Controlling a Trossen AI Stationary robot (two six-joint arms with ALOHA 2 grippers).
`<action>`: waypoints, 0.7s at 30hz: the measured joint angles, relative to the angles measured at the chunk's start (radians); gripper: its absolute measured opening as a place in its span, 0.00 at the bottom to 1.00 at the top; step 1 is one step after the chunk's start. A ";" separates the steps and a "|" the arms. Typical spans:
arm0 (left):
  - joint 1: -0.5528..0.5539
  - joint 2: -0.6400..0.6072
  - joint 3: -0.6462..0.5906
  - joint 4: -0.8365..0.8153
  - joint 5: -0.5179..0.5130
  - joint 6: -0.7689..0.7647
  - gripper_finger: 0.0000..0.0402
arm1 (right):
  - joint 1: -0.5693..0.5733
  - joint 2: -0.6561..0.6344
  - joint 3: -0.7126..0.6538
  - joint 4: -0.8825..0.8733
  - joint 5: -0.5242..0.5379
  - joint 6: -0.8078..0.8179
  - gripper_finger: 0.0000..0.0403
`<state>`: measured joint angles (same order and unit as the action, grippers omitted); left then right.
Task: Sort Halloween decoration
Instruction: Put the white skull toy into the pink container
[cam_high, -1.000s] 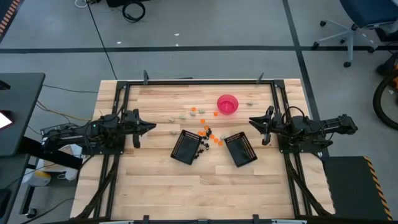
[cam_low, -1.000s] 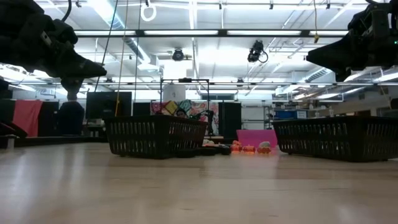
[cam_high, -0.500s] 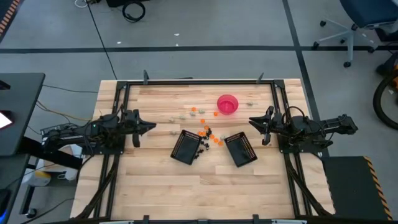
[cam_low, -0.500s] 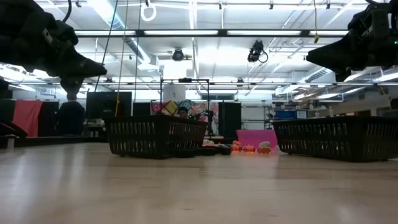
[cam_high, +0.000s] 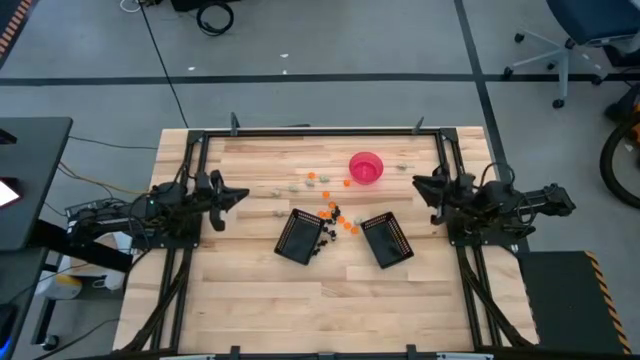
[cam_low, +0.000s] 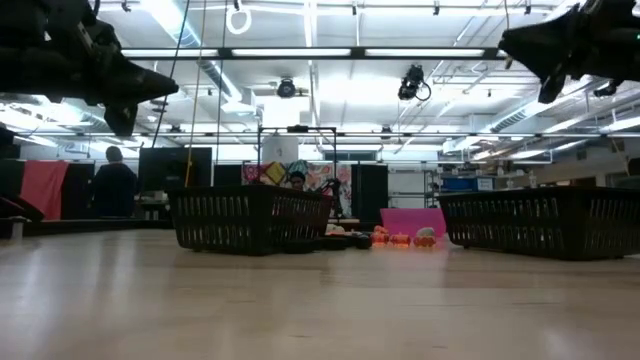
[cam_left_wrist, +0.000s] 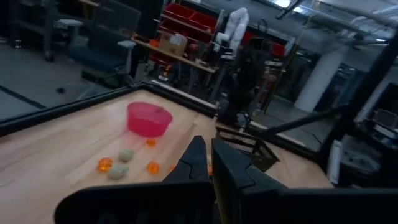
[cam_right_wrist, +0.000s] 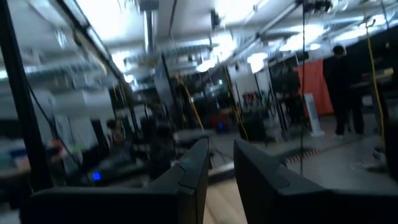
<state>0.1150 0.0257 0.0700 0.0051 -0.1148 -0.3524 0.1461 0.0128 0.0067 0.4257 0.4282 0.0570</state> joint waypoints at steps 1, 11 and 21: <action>0.000 0.000 0.000 -0.001 -0.002 0.000 0.00 | 0.000 0.000 0.000 0.016 0.000 0.000 0.20; 0.000 0.000 0.000 0.049 -0.135 0.027 0.00 | 0.000 0.002 0.000 0.019 -0.008 0.125 0.20; 0.000 0.104 0.001 0.282 -0.132 0.065 0.00 | -0.064 0.181 0.068 -0.033 0.165 0.064 0.20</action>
<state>0.1150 0.1296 0.0708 0.2873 -0.2464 -0.2871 0.0824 0.1940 0.0744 0.3931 0.5933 0.1206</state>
